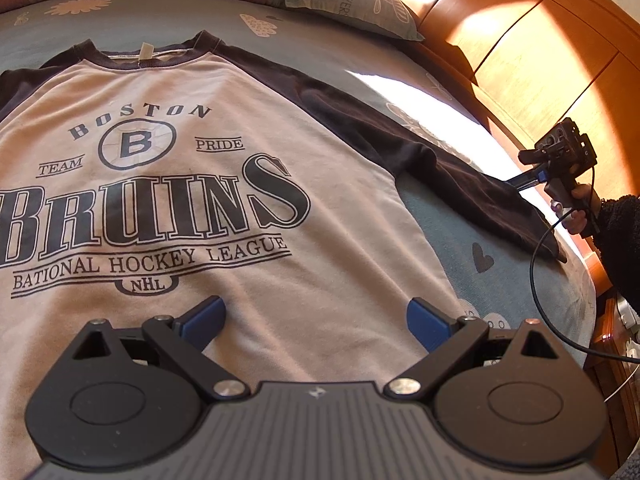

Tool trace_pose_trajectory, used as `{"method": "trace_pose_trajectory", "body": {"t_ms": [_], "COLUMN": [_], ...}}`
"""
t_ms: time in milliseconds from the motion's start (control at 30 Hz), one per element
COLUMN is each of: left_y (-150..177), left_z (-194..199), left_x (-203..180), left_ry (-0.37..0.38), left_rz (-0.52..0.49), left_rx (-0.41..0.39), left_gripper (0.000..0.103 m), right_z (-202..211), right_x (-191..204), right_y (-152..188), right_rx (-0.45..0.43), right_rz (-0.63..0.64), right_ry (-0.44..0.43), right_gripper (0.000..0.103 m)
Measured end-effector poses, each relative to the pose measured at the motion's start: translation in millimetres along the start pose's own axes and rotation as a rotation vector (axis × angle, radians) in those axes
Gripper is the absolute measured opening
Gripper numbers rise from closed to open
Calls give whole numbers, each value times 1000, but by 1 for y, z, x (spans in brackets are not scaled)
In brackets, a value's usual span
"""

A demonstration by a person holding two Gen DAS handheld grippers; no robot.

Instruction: Fold clothes

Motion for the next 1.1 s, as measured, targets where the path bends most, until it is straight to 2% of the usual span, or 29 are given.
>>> {"method": "trace_pose_trajectory", "body": {"t_ms": [100, 167, 200, 233, 267, 300, 333, 533, 600, 767, 867, 900, 967, 1033, 1100], "left_y": [1, 2, 2, 2, 2, 2, 2, 0, 0, 0, 0, 0, -1, -1, 0], "left_z": [1, 1, 1, 1, 1, 1, 2, 2, 2, 1, 1, 2, 2, 2, 2], "left_x": [2, 2, 1, 1, 1, 1, 0, 1, 1, 0, 2, 2, 3, 2, 2], "left_ry": [11, 13, 12, 11, 9, 6, 4, 7, 7, -1, 6, 8, 10, 10, 12], "left_rz": [7, 10, 10, 10, 7, 1, 0, 8, 10, 5, 10, 11, 13, 11, 13], "left_rx": [-7, -10, -11, -11, -9, -5, -3, 6, 4, 5, 3, 4, 5, 7, 5], "left_gripper": [97, 97, 97, 97, 97, 97, 97, 97, 97, 97, 97, 97, 97, 97, 97], "right_z": [-6, -4, -2, 0, 2, 2, 3, -1, 4, 31, 20, 20, 22, 29, 42], "right_x": [2, 1, -5, -11, -17, -25, -33, 8, 22, 31, 15, 14, 16, 24, 34], "right_y": [-12, -12, -9, -6, -3, 1, 5, 12, 5, -17, -25, -24, -18, -6, 14], "right_rx": [13, 14, -6, -25, -45, -66, -87, -114, -94, -170, -148, -172, -212, -243, -279], "right_rz": [-3, -3, -26, -49, -73, -105, -135, 22, 69, 57, -4, -12, -18, -14, -17], "right_ry": [15, 28, 47, 66, 85, 92, 99, 317, 384, 510, 618, 606, 601, 614, 626], "right_gripper": [100, 95, 83, 59, 40, 0, 1, 6, 6, 6, 13, 14, 22, 35, 37]}}
Point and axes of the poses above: each gripper's, at about its wrist camera, not at the fingertips, and z roughly against the way its jaws point, x to its left, y to its underside, the point moved 1 cm from there along -z, roughly the way its jaws point, and after that the axes turned 14 degrees about x, right-handed, at the moved point
